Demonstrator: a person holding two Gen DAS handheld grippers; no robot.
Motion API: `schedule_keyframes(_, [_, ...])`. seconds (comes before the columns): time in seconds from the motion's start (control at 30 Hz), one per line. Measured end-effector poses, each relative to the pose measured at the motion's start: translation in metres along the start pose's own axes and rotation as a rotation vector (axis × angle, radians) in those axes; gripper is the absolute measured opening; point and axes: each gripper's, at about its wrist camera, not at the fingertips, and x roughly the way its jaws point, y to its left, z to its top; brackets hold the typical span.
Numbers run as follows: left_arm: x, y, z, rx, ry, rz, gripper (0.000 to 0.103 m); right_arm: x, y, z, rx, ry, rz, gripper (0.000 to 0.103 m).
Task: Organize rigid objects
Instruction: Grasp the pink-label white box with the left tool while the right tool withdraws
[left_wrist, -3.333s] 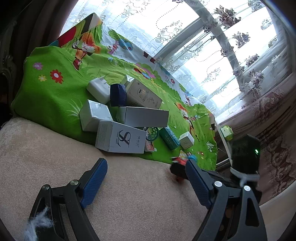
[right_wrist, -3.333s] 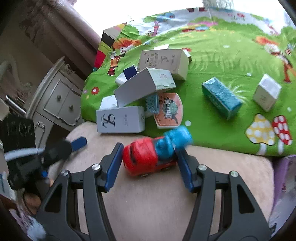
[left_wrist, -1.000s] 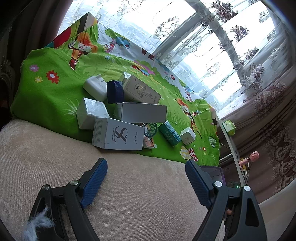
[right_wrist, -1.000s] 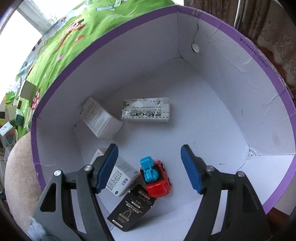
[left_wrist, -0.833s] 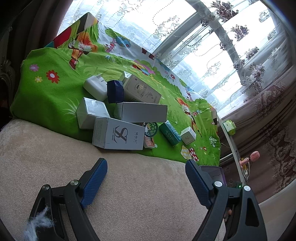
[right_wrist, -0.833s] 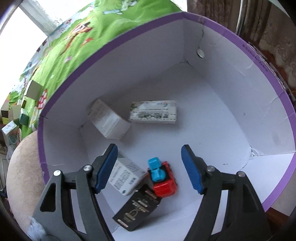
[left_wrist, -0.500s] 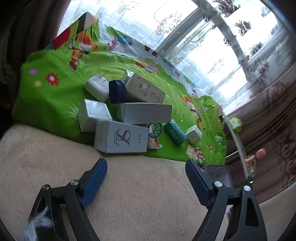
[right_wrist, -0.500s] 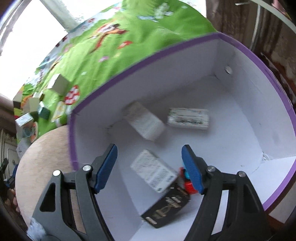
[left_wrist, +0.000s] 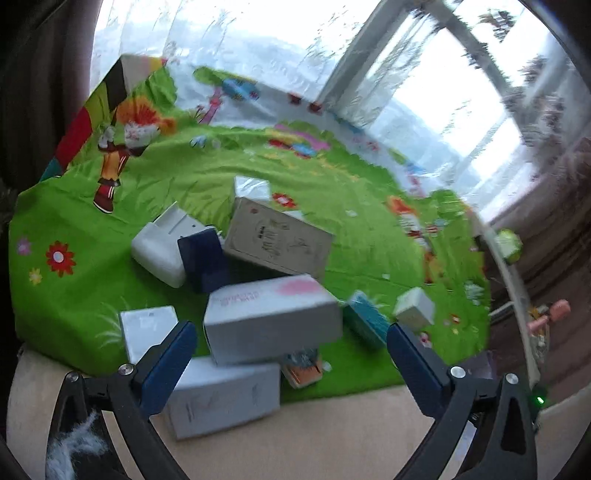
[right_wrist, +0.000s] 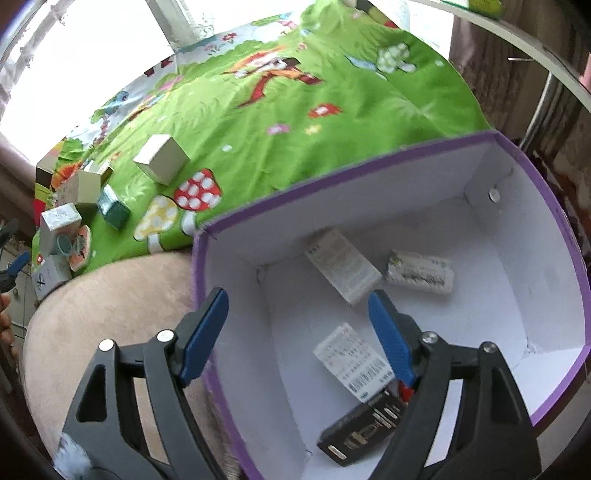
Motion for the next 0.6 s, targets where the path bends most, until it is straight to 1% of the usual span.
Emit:
schedule_keyframes(0.07, [0.014, 0.001, 0.007, -0.031, 0.043, 0.013, 0.103, -0.001, 0.009, 0.005, -0.015, -0.013, 0.009, 0.082])
schedule_keyframes(0.13, [0.024, 0.001, 0.010, -0.041, 0.082, 0.058, 0.103, -0.002, 0.020, 0.013, -0.035, -0.028, 0.016, 0.084])
schedule_keyframes(0.2, [0.033, 0.004, 0.012, -0.076, 0.121, 0.071, 0.103, -0.002, 0.033, 0.021, -0.053, -0.044, 0.024, 0.086])
schedule_keyframes(0.27, [0.039, 0.002, 0.013, -0.065, 0.146, 0.094, 0.103, -0.001, 0.045, 0.030, -0.069, -0.058, 0.036, 0.086])
schedule_keyframes(0.3, [0.043, 0.001, 0.012, -0.062, 0.163, 0.098, 0.103, 0.001, 0.051, 0.034, -0.075, -0.061, 0.043, 0.086])
schedule_keyframes(0.33, [0.047, 0.003, 0.011, -0.077, 0.174, 0.088, 0.103, 0.004, 0.056, 0.037, -0.079, -0.062, 0.048, 0.086])
schedule_keyframes(0.37, [0.048, 0.004, 0.011, -0.080, 0.174, 0.083, 0.102, 0.008, 0.064, 0.040, -0.085, -0.060, 0.057, 0.086])
schedule_keyframes(0.4, [0.049, 0.004, 0.012, -0.071, 0.168, 0.088, 0.093, 0.011, 0.068, 0.043, -0.088, -0.057, 0.063, 0.086])
schedule_keyframes(0.53, [0.041, -0.005, 0.007, -0.018, 0.140, 0.086, 0.093, 0.018, 0.086, 0.049, -0.110, -0.054, 0.082, 0.086])
schedule_keyframes(0.6, [0.035, -0.014, 0.005, 0.017, 0.109, 0.079, 0.093, 0.023, 0.090, 0.052, -0.111, -0.051, 0.086, 0.086])
